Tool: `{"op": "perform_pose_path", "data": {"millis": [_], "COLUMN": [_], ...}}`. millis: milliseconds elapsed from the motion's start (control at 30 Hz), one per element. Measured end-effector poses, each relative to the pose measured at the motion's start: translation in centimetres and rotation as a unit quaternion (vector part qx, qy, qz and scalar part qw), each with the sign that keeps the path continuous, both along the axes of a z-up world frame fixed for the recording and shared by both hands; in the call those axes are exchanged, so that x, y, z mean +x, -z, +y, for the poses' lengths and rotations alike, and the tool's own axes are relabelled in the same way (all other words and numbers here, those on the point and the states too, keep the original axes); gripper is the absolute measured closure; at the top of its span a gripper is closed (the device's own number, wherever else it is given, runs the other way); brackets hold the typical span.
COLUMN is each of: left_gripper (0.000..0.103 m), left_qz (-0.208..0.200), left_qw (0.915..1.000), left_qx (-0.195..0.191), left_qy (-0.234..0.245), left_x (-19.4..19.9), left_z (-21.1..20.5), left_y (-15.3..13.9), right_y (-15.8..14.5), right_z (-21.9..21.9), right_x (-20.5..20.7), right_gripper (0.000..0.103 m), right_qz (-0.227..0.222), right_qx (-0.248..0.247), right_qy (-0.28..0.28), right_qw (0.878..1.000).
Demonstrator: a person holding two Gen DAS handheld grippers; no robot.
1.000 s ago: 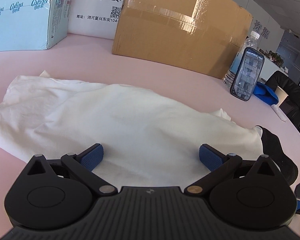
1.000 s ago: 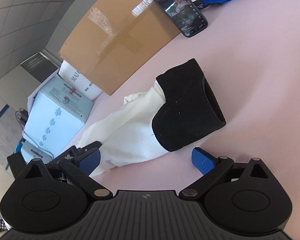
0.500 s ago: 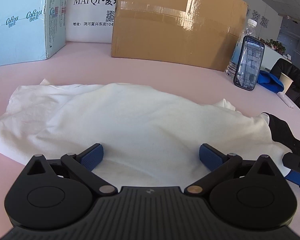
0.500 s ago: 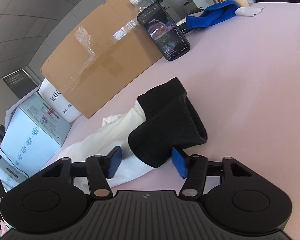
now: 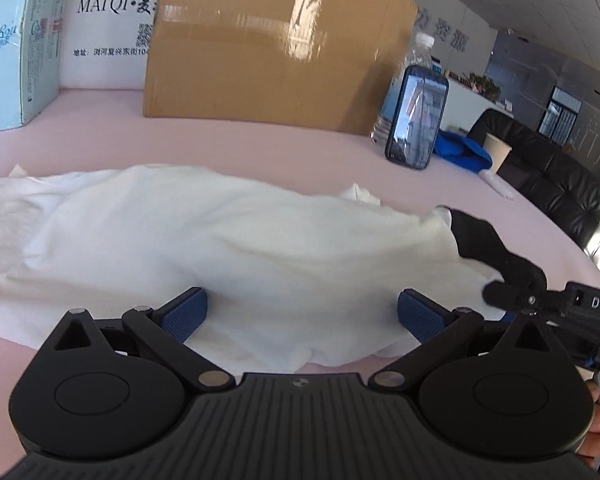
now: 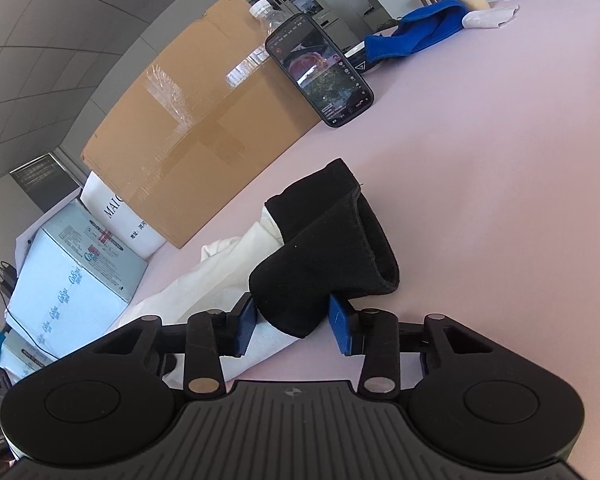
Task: Fold clothes
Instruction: 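Lift the black trim with the right gripper and fold it over the shirt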
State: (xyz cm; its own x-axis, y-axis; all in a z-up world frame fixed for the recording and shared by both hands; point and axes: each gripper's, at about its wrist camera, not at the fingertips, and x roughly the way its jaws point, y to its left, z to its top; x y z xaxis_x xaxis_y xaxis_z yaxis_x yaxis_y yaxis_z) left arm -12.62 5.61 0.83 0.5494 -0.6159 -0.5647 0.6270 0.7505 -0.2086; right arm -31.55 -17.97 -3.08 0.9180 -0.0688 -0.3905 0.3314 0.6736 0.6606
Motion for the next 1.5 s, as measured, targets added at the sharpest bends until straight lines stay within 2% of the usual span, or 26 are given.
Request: {"op": "perform_pose_path", "data": {"millis": [100, 133, 233, 533, 900, 1033, 1300, 1400, 1500], "left_gripper": [0.001, 0.001, 0.0, 0.0, 0.0, 0.0, 0.0, 0.0, 0.0], "left_qz": [-0.003, -0.006, -0.017, -0.021, -0.017, -0.007, 0.022, 0.046, 0.079], "left_qw": [0.9999, 0.9998, 0.9991, 0.9988, 0.9992, 0.9998, 0.9982, 0.9944, 0.9864], "left_qx": [0.013, 0.018, 0.038, 0.044, 0.035, 0.016, -0.05, -0.092, -0.142], "left_qy": [0.002, 0.003, 0.007, 0.006, 0.005, -0.001, -0.026, -0.026, -0.028], "left_x": [0.0, -0.1, -0.5, -0.6, -0.5, -0.2, 0.3, 0.8, 1.6], "left_z": [-0.5, -0.6, -1.2, -1.1, -0.6, 0.1, 3.1, 4.4, 6.0], "left_y": [0.1, 0.2, 0.4, 0.5, 0.4, 0.3, 0.3, 0.5, 0.8], "right_y": [0.2, 0.4, 0.3, -2.5, -7.3, -8.4, -10.6, -11.2, -12.0], "right_z": [-0.2, -0.6, -0.7, 1.1, 6.3, 8.0, 10.6, 11.8, 13.3], "right_x": [0.0, -0.1, 0.2, 0.7, 5.2, 7.1, 9.5, 10.8, 11.8], "right_gripper": [0.082, 0.085, 0.089, 0.092, 0.094, 0.094, 0.094, 0.095, 0.094], "right_qz": [0.0, -0.003, -0.004, -0.045, -0.086, -0.088, -0.1, -0.105, -0.111], "right_qx": [0.013, 0.037, 0.049, 0.008, -0.053, -0.069, -0.106, -0.124, -0.144], "right_qy": [0.007, 0.011, 0.011, 0.006, -0.041, -0.064, -0.105, -0.122, -0.148], "right_qw": [1.0, 0.999, 0.999, 0.999, 0.994, 0.992, 0.984, 0.979, 0.972]}}
